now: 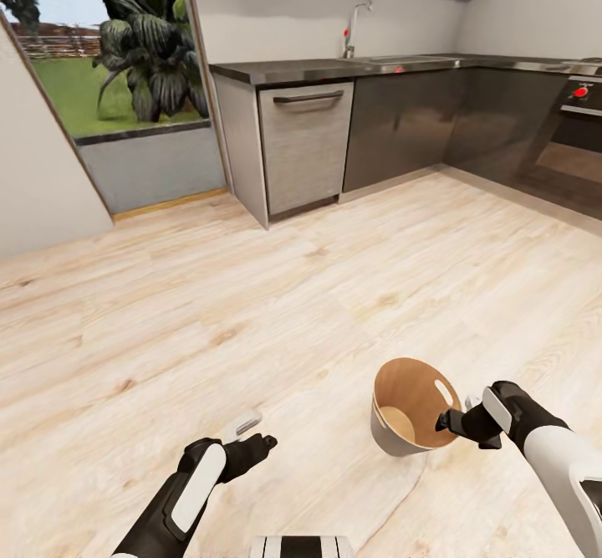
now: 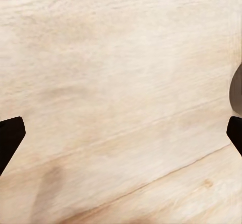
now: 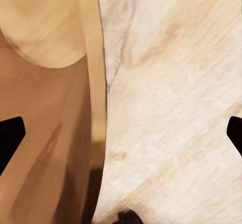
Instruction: Put the three can of soda from the living room inside the tash can in the kitchen.
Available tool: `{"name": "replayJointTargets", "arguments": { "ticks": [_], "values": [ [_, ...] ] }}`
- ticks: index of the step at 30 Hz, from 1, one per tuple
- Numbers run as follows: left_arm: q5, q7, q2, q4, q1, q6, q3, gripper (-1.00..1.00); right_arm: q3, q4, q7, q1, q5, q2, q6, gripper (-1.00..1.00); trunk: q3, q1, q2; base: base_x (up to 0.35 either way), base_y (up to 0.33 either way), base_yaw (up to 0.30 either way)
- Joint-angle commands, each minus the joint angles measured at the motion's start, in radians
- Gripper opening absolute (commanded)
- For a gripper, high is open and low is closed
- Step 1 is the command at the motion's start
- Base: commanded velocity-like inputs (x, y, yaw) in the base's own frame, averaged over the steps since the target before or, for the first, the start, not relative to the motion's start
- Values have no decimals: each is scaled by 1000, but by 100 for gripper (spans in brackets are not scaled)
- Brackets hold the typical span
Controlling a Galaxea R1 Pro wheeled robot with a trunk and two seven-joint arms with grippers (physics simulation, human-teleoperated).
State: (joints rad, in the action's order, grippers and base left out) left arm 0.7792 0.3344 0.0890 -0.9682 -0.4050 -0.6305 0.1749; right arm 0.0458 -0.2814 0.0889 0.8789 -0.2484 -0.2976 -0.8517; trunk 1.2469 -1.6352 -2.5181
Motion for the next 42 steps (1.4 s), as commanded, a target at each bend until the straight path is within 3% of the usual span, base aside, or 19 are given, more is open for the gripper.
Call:
{"name": "replayJointTargets", "arguments": {
  "ticks": [1, 3, 4, 9, 15, 21, 31, 32, 42],
  "values": [
    [0, 0, 0, 0, 0, 0, 0, 100, 0, 0, 0, 0, 0, 0, 0, 100, 0, 0, 0, 0, 0, 0],
    [0, -2, 0, -1, 0, 0, -1, 100, 0, 0, 1, 0, 0, 0, -1, 100, 0, 0, 0, 0, 0, 0],
    [0, -4, 0, -1, 0, 1, -1, 100, 0, 0, 3, 0, 0, 0, -1, -100, 0, 0, 0, 0, 0, 0],
    [3, -12, -13, 7, 8, 9, 1, 100, 0, -10, 12, -1, -1, 1, 1, -100, 0, 0, 0, 0, 0, 0],
    [0, -9, -23, 11, 19, 15, 7, 100, 1, -42, 17, -6, -1, 1, 3, -100, -23, 3, 1, 0, 0, 0],
    [5, -13, -24, 11, 31, 17, 0, 100, -1, -138, 16, -16, 0, 0, -4, -100, -46, 5, 3, 0, 0, 0],
    [8, -15, -25, 11, 32, 17, 0, 100, -5, -147, 20, -17, 1, -2, -21, -100, -85, 10, 5, 0, 0, 0],
    [9, -11, -25, 8, 49, 72, -3, 100, -9, -148, 195, -18, 9, -20, -175, -100, -89, 10, 5, 0, 0, 0],
    [9, -10, -25, -4, 55, 74, -3, 100, -9, -149, 197, -19, 10, -26, -174, -100, -127, 15, 8, 0, 0, 0]
  ]
}}
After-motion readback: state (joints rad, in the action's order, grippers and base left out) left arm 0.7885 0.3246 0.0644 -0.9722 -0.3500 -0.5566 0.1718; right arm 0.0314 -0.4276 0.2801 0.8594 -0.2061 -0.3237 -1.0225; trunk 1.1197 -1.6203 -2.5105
